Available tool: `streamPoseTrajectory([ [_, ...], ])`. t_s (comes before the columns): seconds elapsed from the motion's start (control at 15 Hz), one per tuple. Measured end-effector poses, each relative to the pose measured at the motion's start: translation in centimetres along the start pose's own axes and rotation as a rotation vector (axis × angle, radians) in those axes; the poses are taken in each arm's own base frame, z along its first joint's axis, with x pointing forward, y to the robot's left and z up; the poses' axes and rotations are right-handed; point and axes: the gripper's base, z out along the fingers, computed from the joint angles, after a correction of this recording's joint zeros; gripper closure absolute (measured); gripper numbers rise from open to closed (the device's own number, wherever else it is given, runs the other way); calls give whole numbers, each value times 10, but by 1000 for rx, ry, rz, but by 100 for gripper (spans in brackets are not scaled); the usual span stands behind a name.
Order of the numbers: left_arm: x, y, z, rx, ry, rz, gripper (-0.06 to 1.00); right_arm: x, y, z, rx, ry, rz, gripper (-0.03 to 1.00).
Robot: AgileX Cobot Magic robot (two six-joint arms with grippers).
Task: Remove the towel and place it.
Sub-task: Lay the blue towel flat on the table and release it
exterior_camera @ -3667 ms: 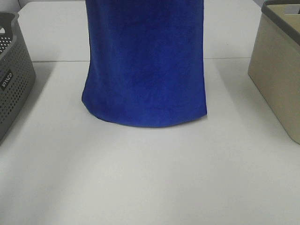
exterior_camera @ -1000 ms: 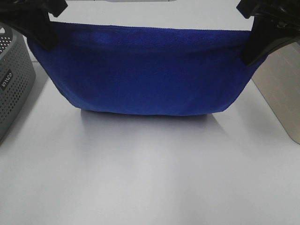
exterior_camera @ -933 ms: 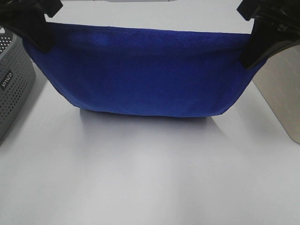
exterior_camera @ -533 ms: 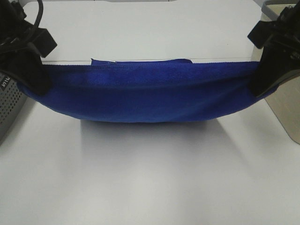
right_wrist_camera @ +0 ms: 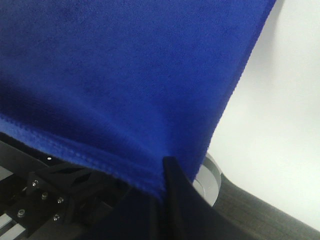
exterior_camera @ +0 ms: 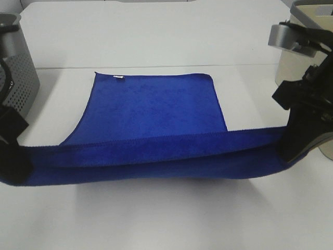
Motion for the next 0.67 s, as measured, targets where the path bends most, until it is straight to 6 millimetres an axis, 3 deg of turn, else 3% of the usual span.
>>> streamPoseTrajectory([
  [0.67,48,-4,46,49,191,-43,94,55,-6,49,-76,187,94,95],
])
